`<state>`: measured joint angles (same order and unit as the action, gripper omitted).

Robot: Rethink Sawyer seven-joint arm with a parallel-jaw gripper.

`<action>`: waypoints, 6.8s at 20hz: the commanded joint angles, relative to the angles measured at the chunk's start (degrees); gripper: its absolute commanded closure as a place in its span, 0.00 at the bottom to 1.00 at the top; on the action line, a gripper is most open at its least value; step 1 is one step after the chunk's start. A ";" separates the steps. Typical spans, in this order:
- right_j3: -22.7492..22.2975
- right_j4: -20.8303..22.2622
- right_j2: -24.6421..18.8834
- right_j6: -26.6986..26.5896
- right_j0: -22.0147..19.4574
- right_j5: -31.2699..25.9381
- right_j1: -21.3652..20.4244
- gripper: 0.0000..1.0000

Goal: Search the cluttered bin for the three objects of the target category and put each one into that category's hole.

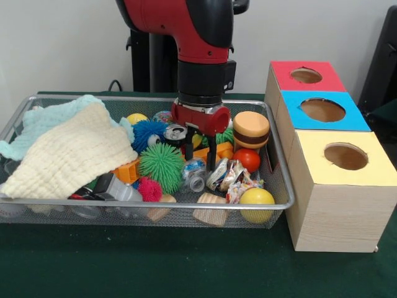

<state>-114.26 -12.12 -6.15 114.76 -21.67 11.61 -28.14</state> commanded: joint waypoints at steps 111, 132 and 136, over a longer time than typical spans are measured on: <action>6.11 5.55 -2.29 6.52 -3.10 -1.76 1.43 1.00; 4.31 3.03 -0.10 7.30 -0.89 -6.33 -3.89 1.00; 3.97 3.11 -0.01 7.48 -0.81 -6.36 -4.25 1.00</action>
<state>-112.78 -7.24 -5.89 114.76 -22.79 11.44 -30.86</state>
